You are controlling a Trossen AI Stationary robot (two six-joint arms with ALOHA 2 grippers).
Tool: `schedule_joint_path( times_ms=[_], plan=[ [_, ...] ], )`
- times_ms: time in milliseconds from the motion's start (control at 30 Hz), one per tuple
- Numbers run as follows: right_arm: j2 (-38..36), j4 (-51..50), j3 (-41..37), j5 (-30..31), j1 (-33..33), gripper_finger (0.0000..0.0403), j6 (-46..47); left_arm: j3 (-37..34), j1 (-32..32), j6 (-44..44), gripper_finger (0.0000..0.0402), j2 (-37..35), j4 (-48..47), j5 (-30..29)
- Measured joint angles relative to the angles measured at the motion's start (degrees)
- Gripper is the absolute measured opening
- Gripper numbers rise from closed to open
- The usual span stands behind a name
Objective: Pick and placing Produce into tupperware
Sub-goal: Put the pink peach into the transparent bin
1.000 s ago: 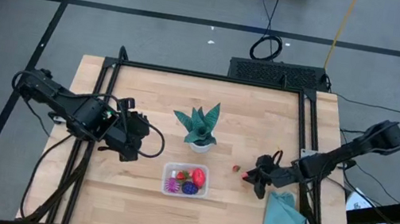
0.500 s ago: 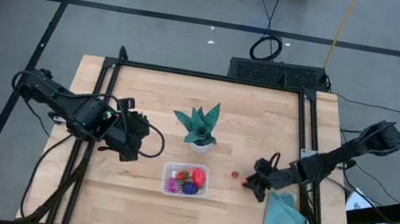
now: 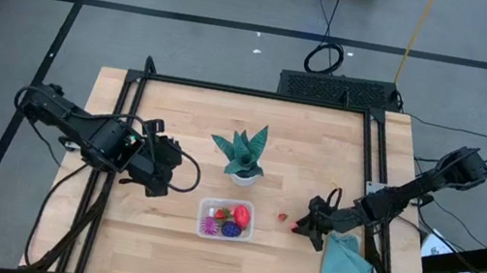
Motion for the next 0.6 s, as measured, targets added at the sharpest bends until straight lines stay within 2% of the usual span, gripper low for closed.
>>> schedule_joint_path(
  times_ms=[100, 233, 600],
  plan=[
    [0.0, -1.86, 0.01, 0.67, -0.02, 0.0099, 0.63, 0.0, -0.01, 0.02, 0.0186, 0.0, 0.0, 0.0],
    [-0.08, -9.63, 0.13, 1.64, -0.04, 0.0099, 7.54, 0.0, 0.01, 0.0, 0.0186, 0.0, 0.0, 0.0],
    [0.02, -7.03, 0.0, 1.11, 0.48, 0.0122, 8.36, 0.0, 0.0, 0.0, 0.0186, 0.0, 0.02, 0.0]
  ],
)
